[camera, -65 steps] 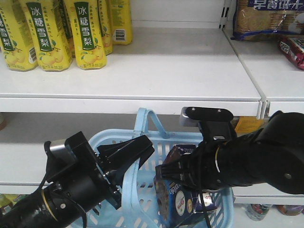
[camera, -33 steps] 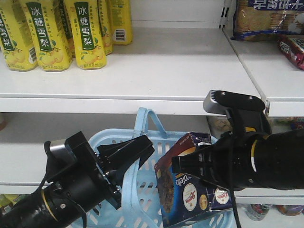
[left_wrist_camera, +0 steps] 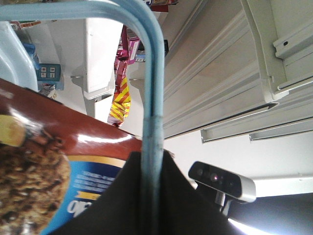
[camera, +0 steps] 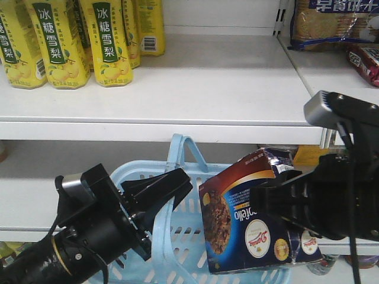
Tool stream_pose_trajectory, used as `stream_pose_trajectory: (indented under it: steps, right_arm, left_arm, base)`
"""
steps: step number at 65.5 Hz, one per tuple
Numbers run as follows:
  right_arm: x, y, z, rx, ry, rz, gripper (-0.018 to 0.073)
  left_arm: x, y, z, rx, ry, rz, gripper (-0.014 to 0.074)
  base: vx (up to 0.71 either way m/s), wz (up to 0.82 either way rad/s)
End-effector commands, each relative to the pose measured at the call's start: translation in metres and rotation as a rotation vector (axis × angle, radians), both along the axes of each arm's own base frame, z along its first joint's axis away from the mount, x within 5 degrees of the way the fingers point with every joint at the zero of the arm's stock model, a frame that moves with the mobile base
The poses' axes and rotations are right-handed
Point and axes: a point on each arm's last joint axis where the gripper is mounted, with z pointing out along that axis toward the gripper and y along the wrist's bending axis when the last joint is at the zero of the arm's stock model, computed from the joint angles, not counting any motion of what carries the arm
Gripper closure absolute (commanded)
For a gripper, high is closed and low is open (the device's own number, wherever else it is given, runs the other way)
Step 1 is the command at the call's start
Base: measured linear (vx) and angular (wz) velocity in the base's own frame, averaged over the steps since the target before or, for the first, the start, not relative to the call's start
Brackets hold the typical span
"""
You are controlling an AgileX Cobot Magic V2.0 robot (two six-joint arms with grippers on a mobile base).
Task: Left arm holds basket, right arm returns cookies
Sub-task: 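Lift the cookie box out of the basket up toward the upper shelf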
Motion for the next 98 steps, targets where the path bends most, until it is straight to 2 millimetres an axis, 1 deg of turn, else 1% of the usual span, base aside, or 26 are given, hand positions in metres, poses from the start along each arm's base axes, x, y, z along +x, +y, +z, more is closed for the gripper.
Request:
stream_pose_trajectory:
  steps: [1, 13, 38, 55, 66, 74, 84, 98]
  right_arm:
    - [-0.006, -0.005, 0.024, 0.090, -0.115, 0.006, 0.0570]
    - [-0.015, -0.016, 0.035, 0.128, -0.181, 0.006, 0.0568]
    - [-0.024, -0.028, 0.056, 0.192, -0.371, 0.006, 0.0565]
    - [-0.022, -0.030, 0.067, 0.194, -0.514, 0.014, 0.0565]
    - [-0.019, -0.030, 0.078, 0.202, -0.664, 0.027, 0.0565]
    - [-0.018, -0.031, 0.083, 0.168, -0.756, 0.040, 0.0565]
    - [-0.009, -0.033, 0.083, 0.133, -0.788, 0.007, 0.0565]
    - [0.015, -0.041, 0.083, 0.113, -0.836, -0.086, 0.0565]
  left_arm:
    - [-0.003, 0.007, 0.039, -0.263, -0.194, 0.010, 0.0599]
    - [-0.003, 0.007, 0.039, -0.263, -0.194, 0.010, 0.0599]
    - [-0.003, 0.007, 0.039, -0.263, -0.194, 0.010, 0.0599]
    - [-0.003, 0.007, 0.039, -0.263, -0.194, 0.010, 0.0599]
    - [-0.003, 0.007, 0.039, -0.263, -0.194, 0.010, 0.0599]
    - [-0.003, 0.007, 0.039, -0.263, -0.194, 0.010, 0.0599]
    - [-0.003, 0.007, 0.039, -0.263, -0.194, 0.010, 0.0599]
    - [-0.003, 0.007, 0.039, -0.263, -0.194, 0.010, 0.0599]
  base:
    - [0.00, 0.00]
    - [0.00, 0.00]
    - [0.00, 0.00]
    - [0.00, 0.00]
    - [0.00, 0.00]
    - [0.00, 0.00]
    - [0.00, 0.00]
    - [0.00, 0.00]
